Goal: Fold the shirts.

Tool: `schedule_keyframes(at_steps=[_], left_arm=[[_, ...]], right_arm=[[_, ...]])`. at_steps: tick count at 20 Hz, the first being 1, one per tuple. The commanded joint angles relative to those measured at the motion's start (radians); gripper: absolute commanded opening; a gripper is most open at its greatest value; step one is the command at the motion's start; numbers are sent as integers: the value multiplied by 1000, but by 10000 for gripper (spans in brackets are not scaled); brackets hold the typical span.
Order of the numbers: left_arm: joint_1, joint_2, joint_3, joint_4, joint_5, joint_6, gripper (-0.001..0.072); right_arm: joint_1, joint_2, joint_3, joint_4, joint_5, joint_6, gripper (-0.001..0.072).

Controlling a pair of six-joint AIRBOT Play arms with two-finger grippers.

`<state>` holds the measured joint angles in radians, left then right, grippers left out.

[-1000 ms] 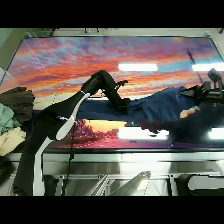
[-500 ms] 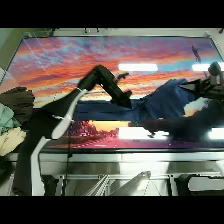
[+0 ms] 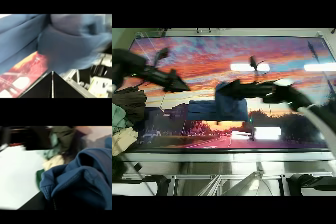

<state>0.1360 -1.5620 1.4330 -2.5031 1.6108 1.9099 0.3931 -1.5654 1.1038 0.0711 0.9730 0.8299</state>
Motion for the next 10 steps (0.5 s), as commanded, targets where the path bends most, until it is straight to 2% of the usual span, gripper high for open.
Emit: schedule_keyframes(at_steps=[1,3,4,5,6,7,8,9,10], left_arm=[[211,169,-222,-3,-21,50,18],[271,240,-306,-3,-69,62,18],[291,278,-345,-5,-103,64,18],[302,312,-376,-4,-132,65,18],[305,338,-394,-4,-156,65,18],[305,359,-402,-4,-171,65,19],[304,373,-401,-5,-170,64,19],[304,382,-401,-5,-171,64,18],[305,388,-401,-5,-170,64,19]], right_arm=[[231,-100,4,148,-425,-145,345],[265,-145,8,300,-441,-303,347],[263,-144,8,313,-430,-333,352],[246,-129,8,291,-397,-337,402],[214,-105,8,248,-352,-333,396],[167,-69,8,183,-306,-285,361],[106,-26,7,75,-272,-193,365],[39,19,6,-84,-237,-61,369],[-43,67,6,-299,-187,124,419]])
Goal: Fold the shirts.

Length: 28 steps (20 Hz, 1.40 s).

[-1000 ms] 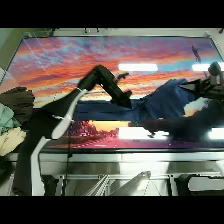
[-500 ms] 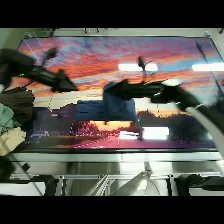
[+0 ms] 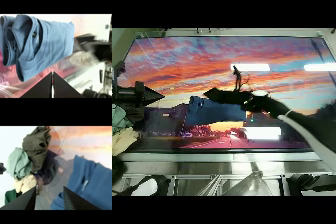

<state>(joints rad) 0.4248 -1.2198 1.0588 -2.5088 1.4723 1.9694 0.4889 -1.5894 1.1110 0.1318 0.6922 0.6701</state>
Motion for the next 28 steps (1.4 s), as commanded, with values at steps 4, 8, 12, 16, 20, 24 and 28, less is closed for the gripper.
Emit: schedule_keyframes(at_steps=[4,8,12,16,20,24,28], left_arm=[[16,47,-27,1,-31,1,21],[16,47,-27,1,-8,1,21],[16,47,-27,1,15,1,21],[16,47,-27,0,28,1,21],[16,47,-27,1,29,1,20],[16,47,-27,1,31,1,20],[16,47,-27,2,44,0,20]], right_arm=[[-408,175,-34,-1038,359,780,643],[-507,91,-84,-912,363,668,643],[-486,-38,-84,-768,364,572,641],[-446,-114,-84,-571,412,476,640],[-366,-154,-83,-411,415,403,568],[-338,-189,-75,-350,412,370,311],[-440,-164,-72,-278,414,277,21]])
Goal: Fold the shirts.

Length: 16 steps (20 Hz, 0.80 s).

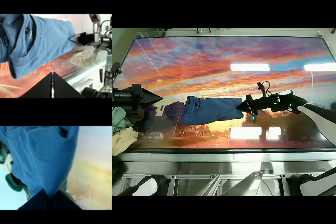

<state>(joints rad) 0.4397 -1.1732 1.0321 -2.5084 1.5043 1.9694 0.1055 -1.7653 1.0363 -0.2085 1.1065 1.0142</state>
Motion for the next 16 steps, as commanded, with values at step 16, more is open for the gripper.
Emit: schedule_keyframes(at_steps=[16], left_arm=[[1,0,0,2,-17,-7,20]], right_arm=[[-1389,564,-56,-1235,-131,507,20]])
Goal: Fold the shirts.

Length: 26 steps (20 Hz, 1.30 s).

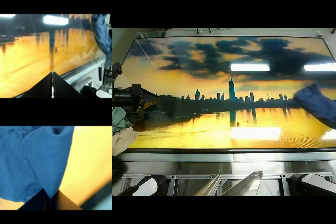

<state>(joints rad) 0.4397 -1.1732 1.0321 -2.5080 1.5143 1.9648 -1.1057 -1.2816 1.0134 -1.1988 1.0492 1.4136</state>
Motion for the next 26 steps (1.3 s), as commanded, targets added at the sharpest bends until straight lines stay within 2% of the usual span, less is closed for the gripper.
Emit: schedule_keyframes(at_steps=[1,7,8,9,10,13,14,16,17,18,20,21,22,26], left_arm=[[0,0,0,2,-34,-2,20],[-51,0,0,2,-49,-2,20],[-63,0,0,2,-48,-2,20],[-71,0,0,2,-49,-2,21],[-79,0,0,3,-51,-2,21],[-80,0,0,2,-95,-2,21],[-74,0,0,3,-101,-2,21],[-56,0,0,3,-93,-2,21],[-48,1,0,3,-93,-2,20],[-39,1,0,3,-93,-2,21],[-24,0,0,2,-98,-2,20],[-23,0,0,3,-105,-2,21],[-24,1,0,2,-109,-2,21],[-24,0,0,3,-109,-2,21]], right_arm=[[-222,85,-56,-249,-78,105,19],[-307,87,-161,-242,-109,79,29],[-307,97,-160,-230,-97,79,148],[-307,115,-159,-230,-78,79,362],[-308,141,-159,-231,-47,79,445],[-309,248,-159,-214,66,92,445],[-302,288,-160,-156,97,85,444],[-243,360,-190,63,137,38,432],[-184,393,-217,182,132,30,359],[-93,424,-245,302,110,-1,226],[159,456,-268,399,44,2,204],[301,456,-267,399,15,15,64],[455,453,-267,391,-27,33,21],[940,388,-264,312,-289,138,21]])
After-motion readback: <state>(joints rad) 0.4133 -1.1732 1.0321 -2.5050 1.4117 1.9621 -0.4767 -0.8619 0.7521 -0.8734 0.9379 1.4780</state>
